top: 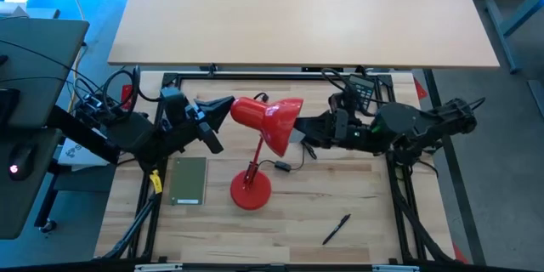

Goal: Screw lightbulb
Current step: Insert the white lightbulb into the red lamp

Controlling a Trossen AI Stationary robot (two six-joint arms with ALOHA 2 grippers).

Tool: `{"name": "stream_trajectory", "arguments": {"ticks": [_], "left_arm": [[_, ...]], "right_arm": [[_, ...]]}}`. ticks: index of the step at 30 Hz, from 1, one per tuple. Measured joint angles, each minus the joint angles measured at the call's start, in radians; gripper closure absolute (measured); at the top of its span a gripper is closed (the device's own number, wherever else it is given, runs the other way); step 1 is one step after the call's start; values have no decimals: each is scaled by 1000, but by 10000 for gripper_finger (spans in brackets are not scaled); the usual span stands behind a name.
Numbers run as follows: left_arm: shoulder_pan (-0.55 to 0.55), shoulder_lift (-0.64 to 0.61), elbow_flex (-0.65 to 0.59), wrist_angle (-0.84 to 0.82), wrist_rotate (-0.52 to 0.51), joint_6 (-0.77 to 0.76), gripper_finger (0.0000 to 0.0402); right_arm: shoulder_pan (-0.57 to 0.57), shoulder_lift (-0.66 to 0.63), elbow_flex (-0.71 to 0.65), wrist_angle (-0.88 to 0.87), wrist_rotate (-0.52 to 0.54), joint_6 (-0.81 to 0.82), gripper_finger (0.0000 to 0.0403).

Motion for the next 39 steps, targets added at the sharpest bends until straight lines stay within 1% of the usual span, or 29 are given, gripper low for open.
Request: {"name": "stream_trajectory", "arguments": {"ticks": [3,7,13,16,21,26,32,34,36,39], "left_arm": [[0,0,0,-1,-3,0,401],[0,-1,0,-1,-3,0,402],[0,-2,0,-2,-3,0,401],[0,-2,0,-2,-3,0,401],[0,-2,0,-2,-4,0,401],[0,-2,0,2,-5,1,402],[1,-2,0,6,-5,0,401],[1,-3,0,6,-5,0,401],[0,-3,0,6,-5,-5,401],[0,-3,0,6,-5,-26,401]], "right_arm": [[-8,0,0,4,-24,-24,80],[-8,-2,0,-1,-25,0,79],[-8,-10,0,-9,-115,-50,79],[-8,-31,0,-38,-117,-97,79],[-23,-98,0,-146,-110,-152,79],[-24,-156,0,-329,-106,-190,79],[-24,-189,0,-553,-118,-351,79],[-24,-186,-1,-600,-124,-332,79],[-24,-183,-1,-606,-108,-290,79],[-24,-184,-1,-620,-91,-297,79]]}}
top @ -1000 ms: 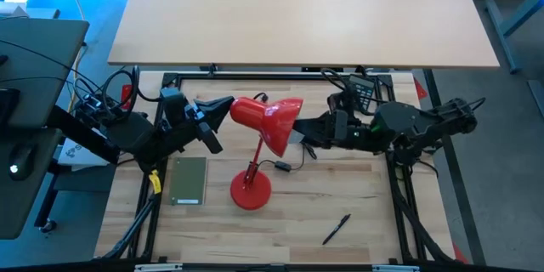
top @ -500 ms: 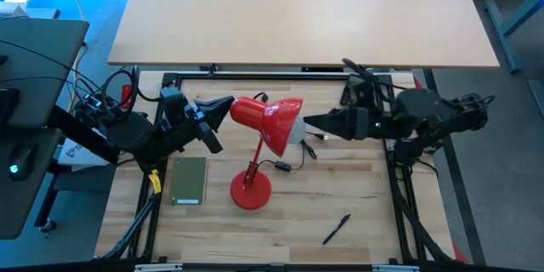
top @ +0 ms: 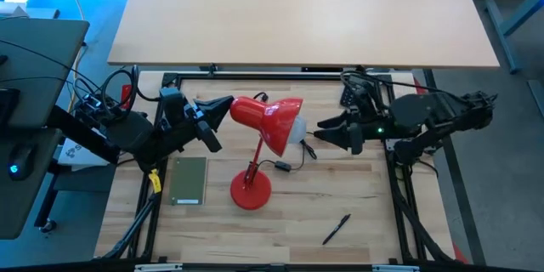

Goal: Screw lightbulb
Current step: Insert the white lightbulb into the red lamp

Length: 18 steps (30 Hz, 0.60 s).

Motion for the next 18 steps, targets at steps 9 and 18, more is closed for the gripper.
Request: {"name": "stream_trajectory", "arguments": {"ticks": [9,18], "left_arm": [[0,0,0,0,-1,0,402],[1,0,0,0,-2,9,401]], "right_arm": [[50,-1,0,250,-226,-605,79],[193,14,0,395,188,-1799,79]]}}
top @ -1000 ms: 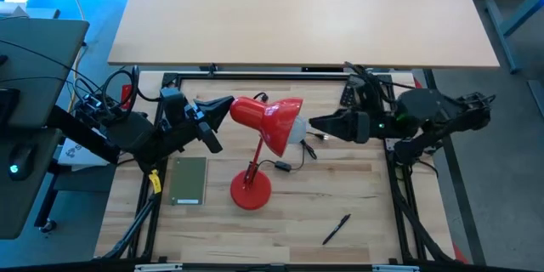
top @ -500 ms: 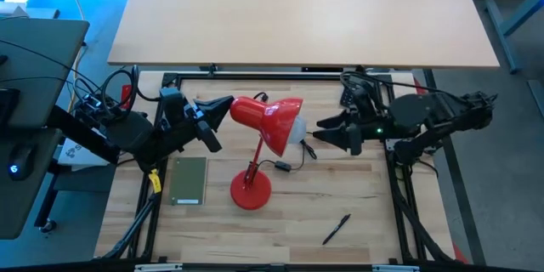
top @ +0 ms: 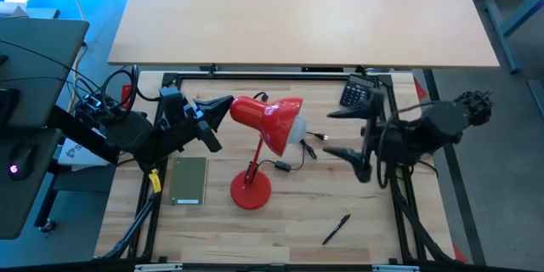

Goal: Screw lightbulb
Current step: Insert the white lightbulb into the red lamp

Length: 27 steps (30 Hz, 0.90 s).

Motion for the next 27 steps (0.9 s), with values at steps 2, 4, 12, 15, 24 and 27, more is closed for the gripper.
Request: {"name": "stream_trajectory", "arguments": {"ticks": [2,4,12,15,24,27], "left_arm": [[0,0,0,0,0,-2,401],[0,0,0,0,0,-9,401],[0,0,0,0,-5,-10,401],[1,0,0,0,-5,-10,401],[1,0,0,0,-8,-10,401],[2,0,0,0,-8,-10,401]], "right_arm": [[0,13,1,47,10,-214,79],[0,30,0,55,14,-343,79],[-3,134,0,113,139,-604,79],[-17,158,0,199,175,-689,79],[-49,155,0,210,176,-669,79],[-54,161,0,188,160,-655,79]]}}
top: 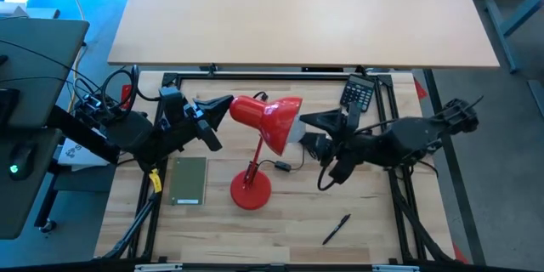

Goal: Screw lightbulb
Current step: Insert the white lightbulb into the red lamp

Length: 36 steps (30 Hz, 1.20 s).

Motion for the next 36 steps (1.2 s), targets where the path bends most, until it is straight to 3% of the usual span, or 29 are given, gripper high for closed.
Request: {"name": "stream_trajectory", "arguments": {"ticks": [9,36], "left_arm": [[0,0,0,0,1,0,402],[0,0,0,24,1,0,402]], "right_arm": [[-13,15,0,85,-58,-15,79],[-41,21,0,53,-93,27,80]]}}
